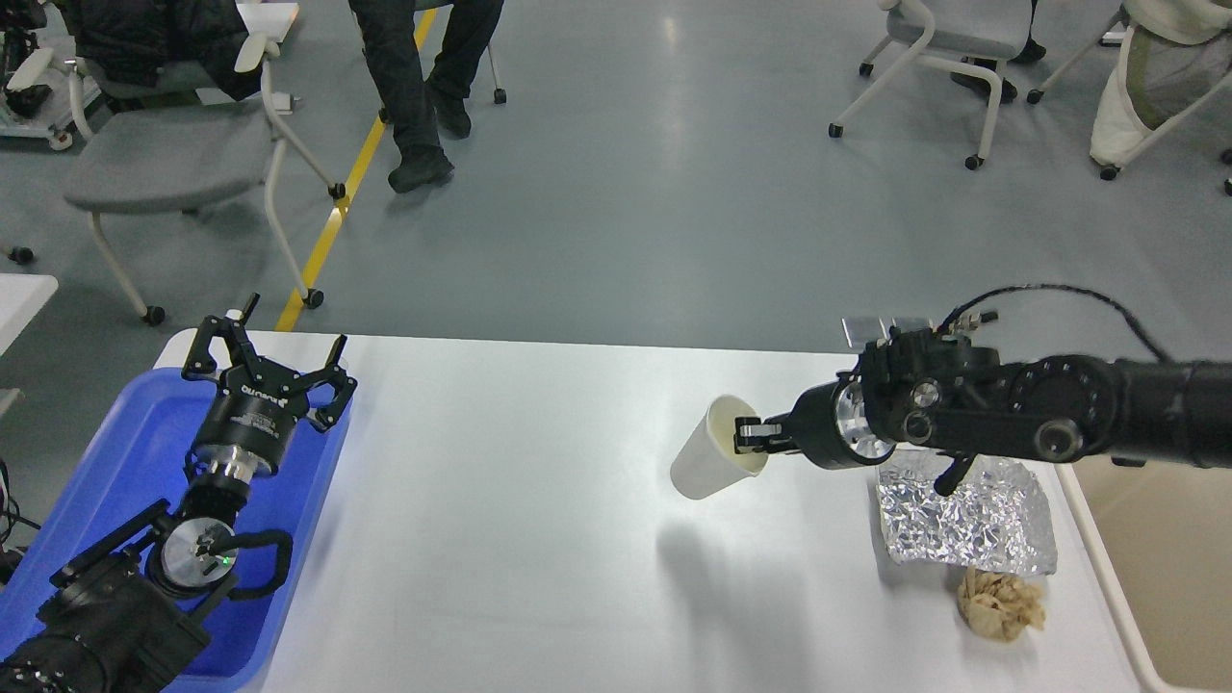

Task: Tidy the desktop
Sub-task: 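Lift the paper cup with the right gripper and carry it toward the bin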

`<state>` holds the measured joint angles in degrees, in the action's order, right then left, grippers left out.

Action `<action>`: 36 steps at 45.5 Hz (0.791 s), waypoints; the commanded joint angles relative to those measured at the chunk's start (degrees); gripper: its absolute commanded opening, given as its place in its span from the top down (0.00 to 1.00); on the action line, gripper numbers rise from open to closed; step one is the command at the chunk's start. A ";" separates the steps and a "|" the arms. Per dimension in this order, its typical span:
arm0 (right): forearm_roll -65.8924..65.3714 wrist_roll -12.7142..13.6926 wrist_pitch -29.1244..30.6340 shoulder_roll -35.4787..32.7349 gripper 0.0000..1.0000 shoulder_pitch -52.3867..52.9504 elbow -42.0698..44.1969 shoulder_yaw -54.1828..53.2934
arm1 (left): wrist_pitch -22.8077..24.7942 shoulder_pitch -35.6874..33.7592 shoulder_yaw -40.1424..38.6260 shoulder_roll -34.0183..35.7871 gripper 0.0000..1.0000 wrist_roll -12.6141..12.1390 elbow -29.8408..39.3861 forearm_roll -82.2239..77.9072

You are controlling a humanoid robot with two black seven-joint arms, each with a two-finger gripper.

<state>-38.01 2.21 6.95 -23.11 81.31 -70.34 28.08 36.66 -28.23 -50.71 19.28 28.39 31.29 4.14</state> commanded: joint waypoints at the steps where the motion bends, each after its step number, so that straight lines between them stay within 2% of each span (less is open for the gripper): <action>1: 5.31 0.16 2.46 -12.04 1.00 12.80 -12.89 0.66 | -0.01 0.02 0.00 -0.03 0.00 0.00 0.00 0.00; 6: 7.42 0.60 4.21 -15.56 1.00 18.96 -15.44 1.01 | -0.01 0.02 0.00 0.05 0.00 0.00 0.00 0.00; 11: 8.13 1.13 8.52 -19.69 1.00 25.64 -15.88 1.10 | -0.01 0.02 0.00 -0.03 0.00 0.09 0.00 0.00; 15: 6.64 2.18 11.24 -23.11 1.00 28.98 -15.88 1.28 | -0.01 0.02 0.00 -0.03 0.00 0.09 0.00 0.00; 20: 2.69 2.27 12.30 -26.72 1.00 31.97 -14.92 2.33 | -0.01 0.02 0.00 -0.03 0.00 0.00 0.00 0.00; 27: 0.39 2.27 11.78 -29.71 1.00 31.81 -10.71 2.86 | -0.01 0.02 0.00 -0.03 0.00 0.00 0.00 0.00; 36: 1.62 1.66 9.49 -33.67 1.00 25.13 1.15 1.98 | -0.01 0.02 -0.09 -0.03 0.00 0.00 0.00 0.00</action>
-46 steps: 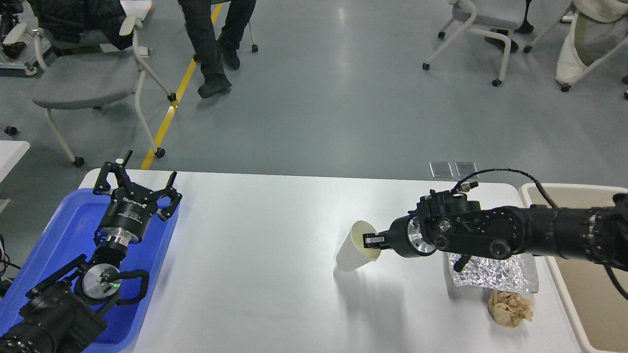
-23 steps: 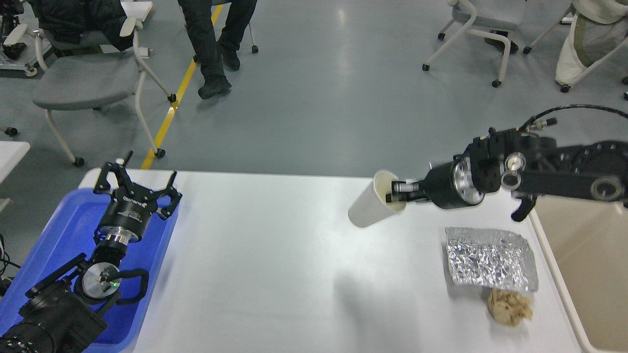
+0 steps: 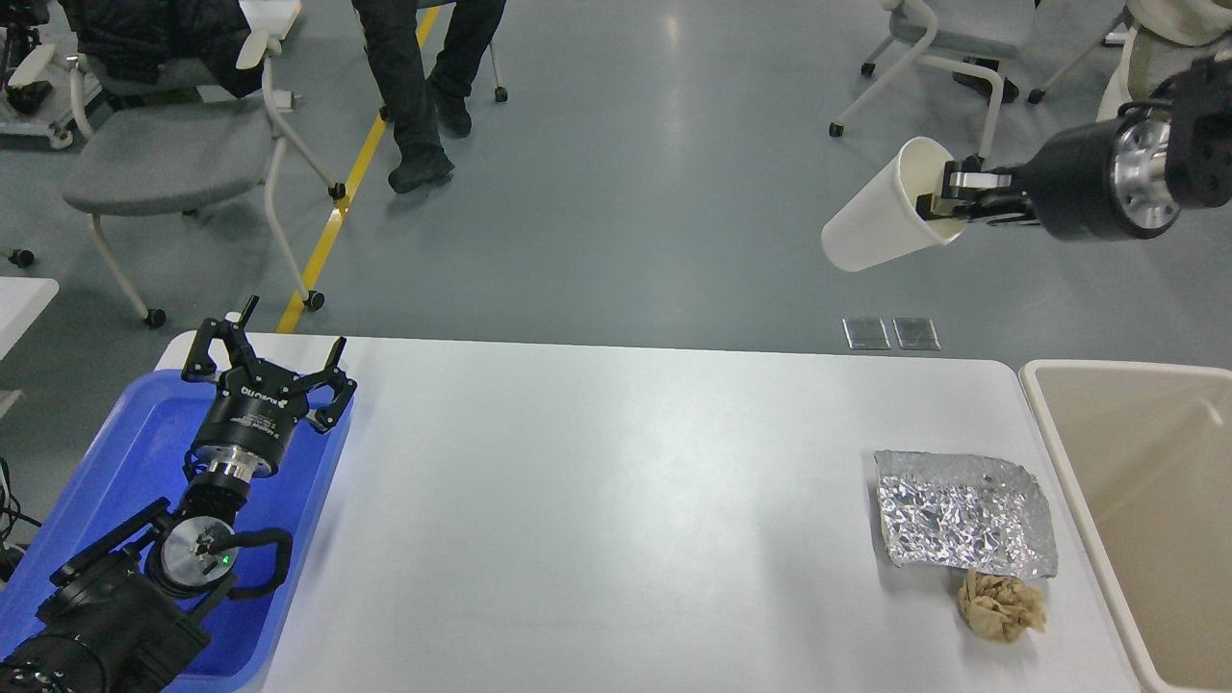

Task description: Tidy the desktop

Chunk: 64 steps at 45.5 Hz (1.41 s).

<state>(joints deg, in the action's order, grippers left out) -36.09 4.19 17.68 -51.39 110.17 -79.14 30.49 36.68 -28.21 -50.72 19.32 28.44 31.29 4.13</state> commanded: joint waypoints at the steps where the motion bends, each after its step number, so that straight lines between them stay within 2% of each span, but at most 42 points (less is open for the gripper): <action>1: -0.21 -0.41 -1.68 -5.73 1.00 -4.87 11.45 -0.52 | -0.03 0.00 -0.08 0.01 0.00 0.04 0.00 0.00; 13: 15.16 -1.64 -9.68 -7.23 1.00 -20.34 28.23 -1.58 | -0.03 0.00 -0.08 0.01 0.00 0.04 0.00 0.00; 22: 33.35 -1.73 -16.35 -3.37 1.00 -31.85 39.66 -2.28 | -0.03 0.00 0.00 0.01 0.00 -0.05 0.00 0.00; 30: 45.40 -1.73 -23.39 4.89 1.00 -45.29 51.87 -7.80 | -0.03 0.00 0.00 0.01 0.00 0.04 0.00 0.00; 41: 46.73 -1.03 -24.27 19.65 1.00 -61.48 72.09 -26.96 | -0.03 0.00 0.00 0.01 0.00 0.04 -0.09 0.09; 45: 46.81 -0.24 -24.45 22.47 1.00 -63.32 74.04 -30.31 | -0.03 0.00 0.00 0.01 0.00 0.04 0.00 0.09; 54: 47.34 2.66 -25.06 23.79 1.00 -68.07 74.39 -37.25 | -0.03 0.00 0.00 0.01 0.00 0.04 0.00 0.09; 64: 47.52 3.55 -25.15 25.73 1.00 -71.59 74.48 -40.59 | -0.11 0.00 0.00 0.01 0.00 0.04 0.00 0.09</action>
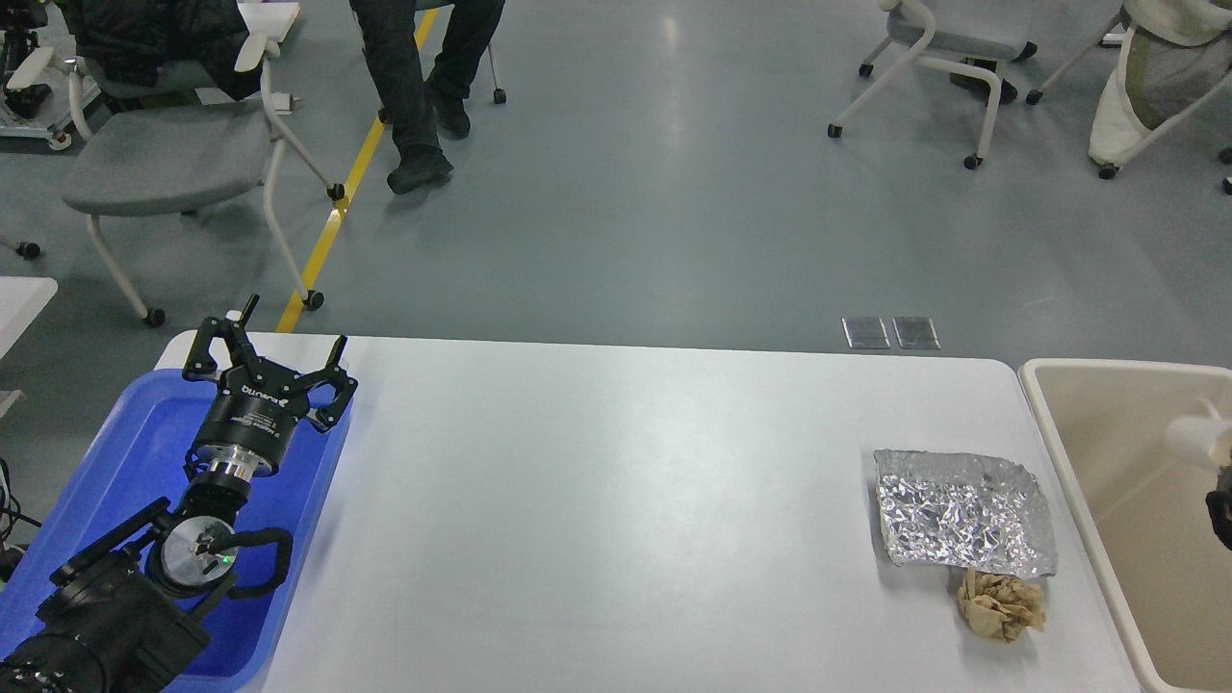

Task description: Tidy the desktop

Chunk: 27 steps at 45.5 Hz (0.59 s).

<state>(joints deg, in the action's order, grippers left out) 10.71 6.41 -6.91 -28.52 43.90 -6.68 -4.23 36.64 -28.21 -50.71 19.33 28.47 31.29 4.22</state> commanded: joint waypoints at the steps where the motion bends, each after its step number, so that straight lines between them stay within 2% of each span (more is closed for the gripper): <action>1: 0.63 1.41 -0.56 3.12 1.00 -5.58 2.11 -6.40 | 0.01 0.00 0.00 0.01 0.00 0.00 0.00 0.00; 27: 0.71 1.24 -0.47 4.88 1.00 -7.95 2.11 -8.87 | -0.08 0.00 0.00 0.01 0.00 0.00 -0.09 0.00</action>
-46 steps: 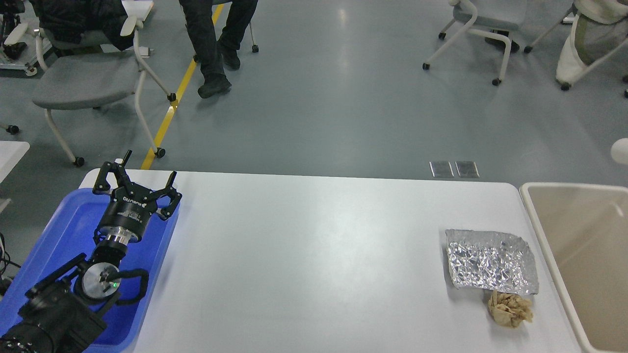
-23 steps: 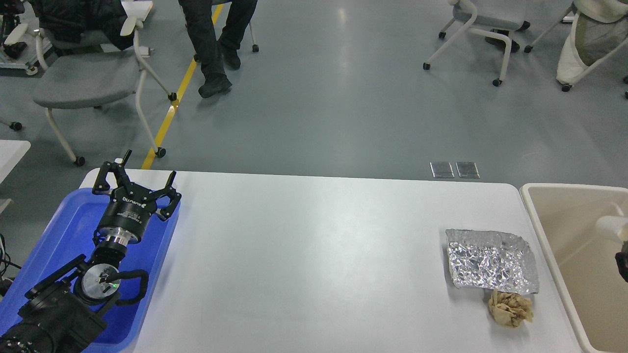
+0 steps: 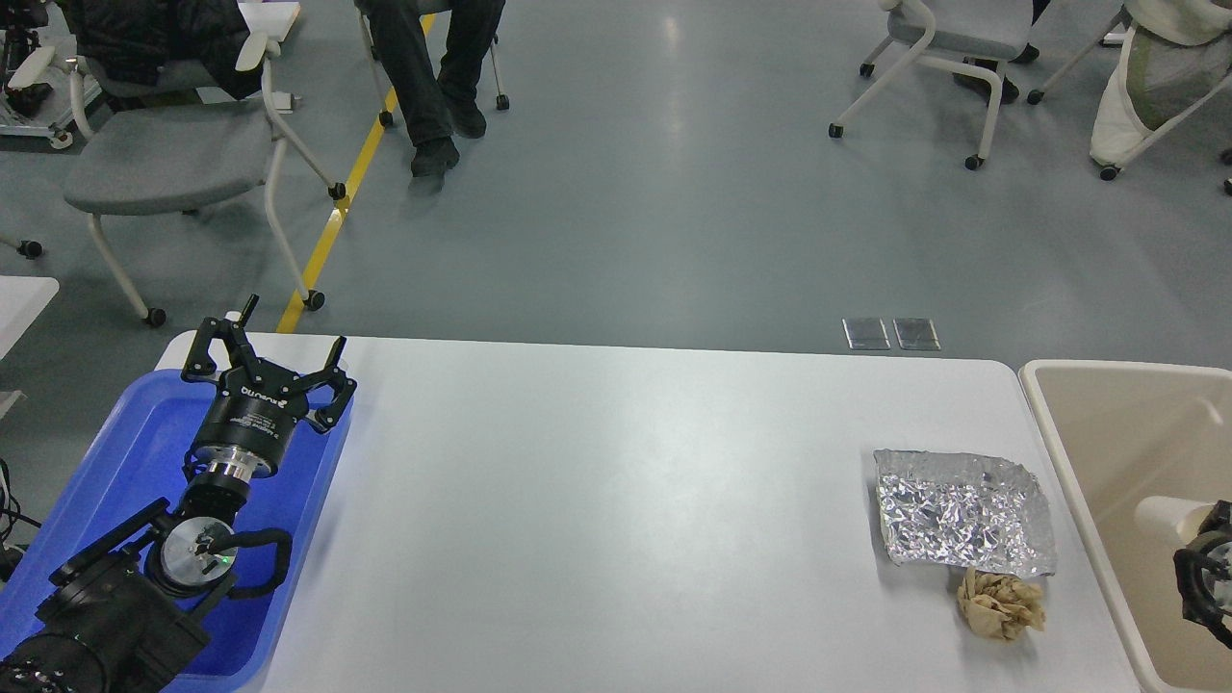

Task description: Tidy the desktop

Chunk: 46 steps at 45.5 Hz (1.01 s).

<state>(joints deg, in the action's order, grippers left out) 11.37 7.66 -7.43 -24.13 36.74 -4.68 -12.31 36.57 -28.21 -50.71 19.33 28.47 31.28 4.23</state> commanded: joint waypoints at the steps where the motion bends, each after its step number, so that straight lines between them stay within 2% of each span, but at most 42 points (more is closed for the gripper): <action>1: 0.05 -0.02 -0.04 0.49 0.95 -0.70 0.11 -0.87 | 0.00 0.00 0.00 0.00 0.00 0.00 0.01 -0.01; 2: 0.05 -0.02 -0.04 0.49 0.79 -0.70 0.19 -1.05 | 0.00 0.00 0.00 0.00 0.00 0.00 0.01 -0.01; 4: -0.04 -0.28 -0.13 0.49 0.38 -0.61 0.19 -1.23 | 0.00 0.00 0.00 0.00 0.00 0.00 0.01 -0.01; 6: -0.04 -0.28 -0.13 0.49 0.23 -0.44 0.20 -1.23 | 0.00 0.00 0.00 0.00 0.00 0.00 0.01 -0.01; 8: -0.12 -0.28 -0.04 0.23 0.00 -0.35 0.20 -1.23 | 0.00 0.00 0.00 0.00 0.00 0.00 0.01 -0.01; 25: -0.30 -0.89 -0.04 -1.09 0.00 2.20 0.19 -1.49 | 0.00 -0.09 0.00 0.00 0.00 0.00 0.01 0.08; 30: 0.05 -4.84 0.57 -3.73 0.00 4.65 -0.33 -5.78 | -0.09 0.00 0.00 0.00 0.00 0.00 0.01 0.08; 32: 0.05 -5.46 1.01 -3.91 0.00 5.62 -1.03 -8.68 | -0.09 0.00 0.00 0.00 0.00 0.00 0.01 0.08; 39: 0.05 -5.82 6.37 -5.66 0.00 7.91 -8.58 -17.12 | -0.09 0.00 0.00 0.00 0.00 0.00 0.01 0.08; 46: 0.05 -5.91 10.94 -7.25 0.00 7.74 -22.37 -28.46 | -0.27 0.00 0.00 0.00 0.00 0.00 -0.08 0.08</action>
<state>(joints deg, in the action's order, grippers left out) 11.37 2.86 -2.37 -28.91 43.05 -12.38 -26.92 36.45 -28.23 -50.71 19.34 28.48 31.28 4.30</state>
